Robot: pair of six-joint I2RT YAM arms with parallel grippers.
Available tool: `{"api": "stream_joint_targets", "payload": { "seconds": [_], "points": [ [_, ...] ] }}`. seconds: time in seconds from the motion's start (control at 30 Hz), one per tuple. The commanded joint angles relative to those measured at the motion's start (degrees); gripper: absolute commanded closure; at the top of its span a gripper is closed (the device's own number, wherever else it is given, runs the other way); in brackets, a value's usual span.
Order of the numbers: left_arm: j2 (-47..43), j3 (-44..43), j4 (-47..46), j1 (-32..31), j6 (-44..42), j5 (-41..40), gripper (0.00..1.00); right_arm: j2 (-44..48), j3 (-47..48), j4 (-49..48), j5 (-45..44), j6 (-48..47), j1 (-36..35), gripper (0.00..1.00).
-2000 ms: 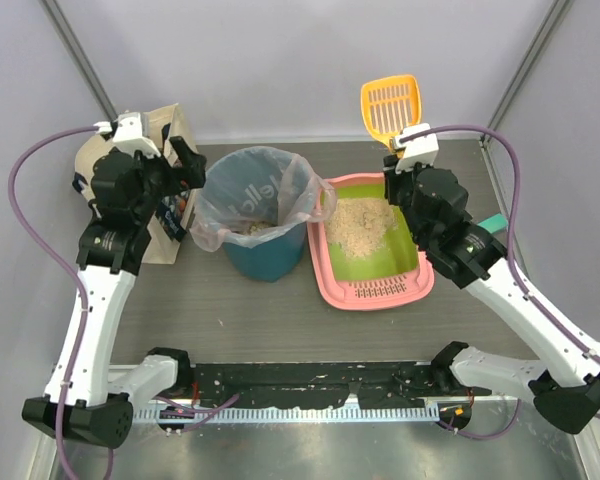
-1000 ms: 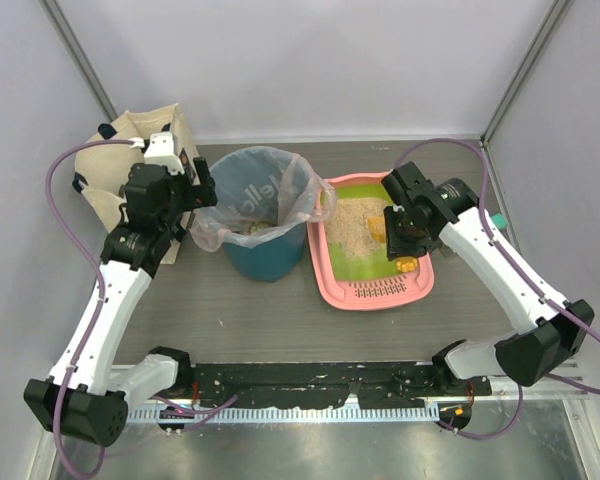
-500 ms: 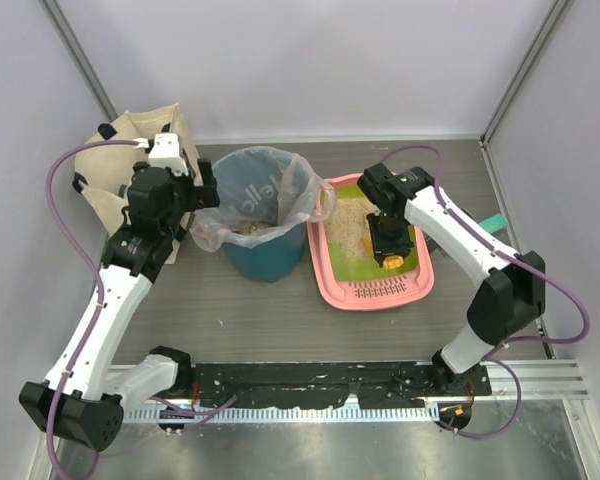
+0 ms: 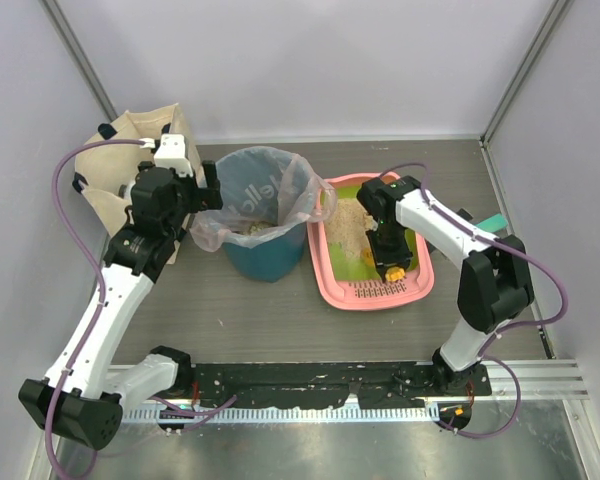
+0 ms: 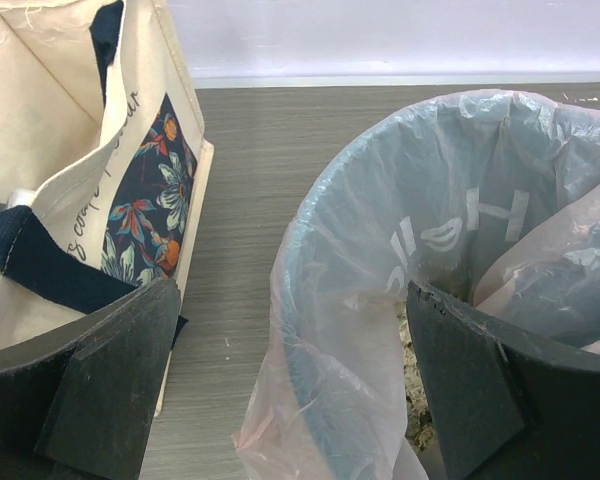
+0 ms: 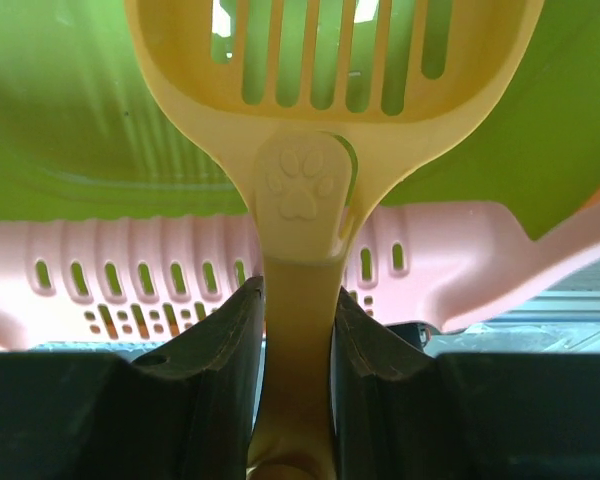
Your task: Clean the litter box
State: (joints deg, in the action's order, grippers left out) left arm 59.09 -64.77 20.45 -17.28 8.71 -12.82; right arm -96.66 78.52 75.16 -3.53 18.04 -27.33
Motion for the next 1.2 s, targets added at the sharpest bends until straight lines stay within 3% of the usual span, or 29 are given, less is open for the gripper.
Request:
{"api": "stream_joint_targets", "payload": {
  "seconds": [0.0,1.17],
  "points": [
    [0.1,-1.2,-1.3,-0.3,-0.3,0.7,0.00,-1.7,-0.2,-4.0,2.7,-1.1,1.1,0.99],
    [-1.0,-0.6,-2.2,-0.3,-1.0,1.7,0.00,-14.5,5.9,-17.5,-0.4,1.7,2.3,0.99]
  ]
}}
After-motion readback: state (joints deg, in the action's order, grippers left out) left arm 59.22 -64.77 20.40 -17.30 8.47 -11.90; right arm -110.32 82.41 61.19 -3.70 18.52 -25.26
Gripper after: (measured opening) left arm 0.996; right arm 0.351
